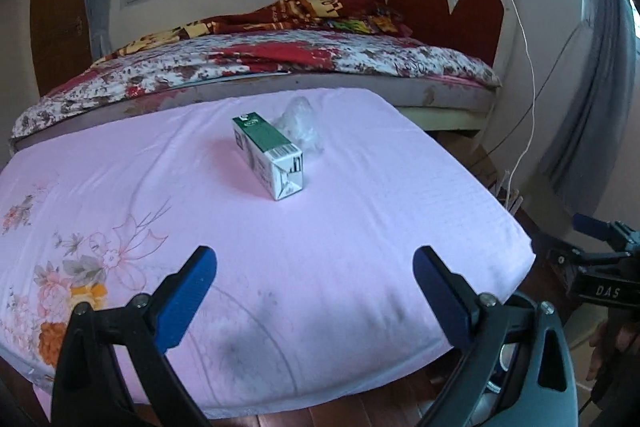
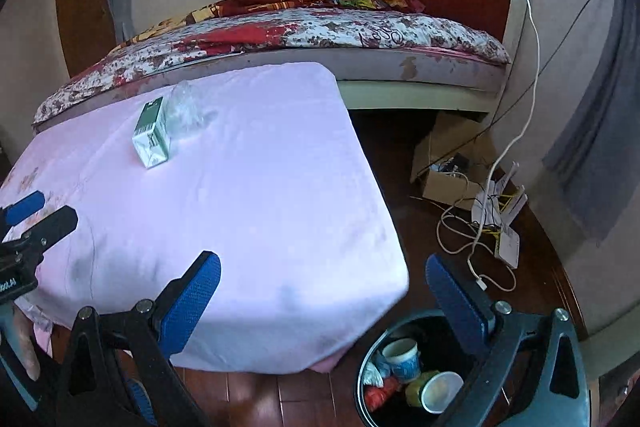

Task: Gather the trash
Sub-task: 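Move both tools back over the bed toward the carton and plastic wrap, then grasp the green carton with the left tool while the right tool grasps the plastic wrap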

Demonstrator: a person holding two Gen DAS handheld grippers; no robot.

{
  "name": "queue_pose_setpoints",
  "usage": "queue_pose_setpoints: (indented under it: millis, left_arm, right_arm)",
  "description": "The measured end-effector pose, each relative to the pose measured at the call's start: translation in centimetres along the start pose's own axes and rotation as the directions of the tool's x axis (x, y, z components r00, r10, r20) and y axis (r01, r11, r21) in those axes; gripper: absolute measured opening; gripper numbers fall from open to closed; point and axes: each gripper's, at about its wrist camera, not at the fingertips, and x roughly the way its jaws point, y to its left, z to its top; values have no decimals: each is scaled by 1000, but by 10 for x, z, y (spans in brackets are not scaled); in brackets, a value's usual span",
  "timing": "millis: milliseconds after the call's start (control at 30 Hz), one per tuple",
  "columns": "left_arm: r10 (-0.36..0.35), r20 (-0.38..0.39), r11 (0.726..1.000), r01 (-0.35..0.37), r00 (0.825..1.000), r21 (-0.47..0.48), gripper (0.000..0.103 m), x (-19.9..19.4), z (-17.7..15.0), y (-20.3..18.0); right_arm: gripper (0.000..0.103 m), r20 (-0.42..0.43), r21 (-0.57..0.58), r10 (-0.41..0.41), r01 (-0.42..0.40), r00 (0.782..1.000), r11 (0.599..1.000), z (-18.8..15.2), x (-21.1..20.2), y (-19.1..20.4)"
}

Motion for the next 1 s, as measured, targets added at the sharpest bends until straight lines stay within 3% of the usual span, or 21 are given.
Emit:
queue_pose_setpoints:
  millis: [200, 367, 633, 933, 1000]
  left_arm:
    - [22, -13, 1000, -22, 1000, -12, 84, 29, 9, 1]
    - [46, -59, 998, -48, 997, -30, 76, 67, 20, 2]
    - [60, -82, 993, -67, 995, -95, 74, 114, 40, 7]
    - [119, -119, 982, -135, 986, -132, 67, 142, 61, 38]
    - [112, -125, 985, -127, 986, -115, 58, 147, 62, 48]
  right_arm:
    - [103, 19, 7, 39, -39, 999, 999, 25, 29, 8]
    - [103, 2, -24, 20, -20, 1000, 1000, 47, 66, 11]
    - [103, -48, -12, 11, -12, 999, 1000, 81, 131, 1]
    - [103, -88, -42, 45, -49, 995, 998, 87, 167, 26]
    - [103, -87, -54, 53, -58, 995, 997, 88, 169, 36]
